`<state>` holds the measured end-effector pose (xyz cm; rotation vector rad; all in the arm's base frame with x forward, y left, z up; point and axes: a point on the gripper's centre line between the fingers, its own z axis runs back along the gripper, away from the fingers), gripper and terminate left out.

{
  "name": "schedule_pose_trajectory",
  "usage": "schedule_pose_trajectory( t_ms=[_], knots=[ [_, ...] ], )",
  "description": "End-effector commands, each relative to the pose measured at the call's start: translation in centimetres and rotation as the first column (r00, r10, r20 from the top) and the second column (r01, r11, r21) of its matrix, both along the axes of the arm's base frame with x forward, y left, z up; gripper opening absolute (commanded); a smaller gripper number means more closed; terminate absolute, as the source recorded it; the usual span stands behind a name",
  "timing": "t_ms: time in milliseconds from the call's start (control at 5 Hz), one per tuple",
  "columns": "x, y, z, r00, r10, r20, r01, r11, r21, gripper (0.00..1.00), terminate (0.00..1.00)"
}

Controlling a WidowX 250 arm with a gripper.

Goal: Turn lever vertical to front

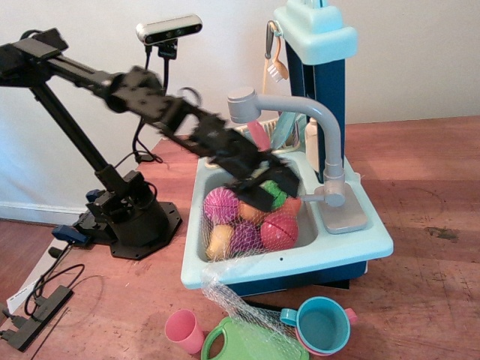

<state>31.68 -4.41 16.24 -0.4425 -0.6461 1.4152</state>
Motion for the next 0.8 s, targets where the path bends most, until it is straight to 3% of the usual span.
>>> schedule_pose_trajectory(
  t_ms=[0, 200, 400, 600],
  knots=[
    [-4.1, -1.7, 4.9, 0.998, -0.011, 0.066, 0.009, 1.0, 0.025, 1.0, 0.0],
    [-7.5, -3.3, 6.0, 0.99, 0.025, 0.137, -0.024, 1.0, -0.004, 1.0, 0.0],
    [-8.1, -3.9, 5.1, 0.99, 0.021, 0.139, -0.014, 0.999, -0.046, 1.0, 0.0],
    [-8.1, -3.9, 5.1, 0.99, 0.021, 0.139, -0.014, 0.999, -0.046, 1.0, 0.0]
  ],
)
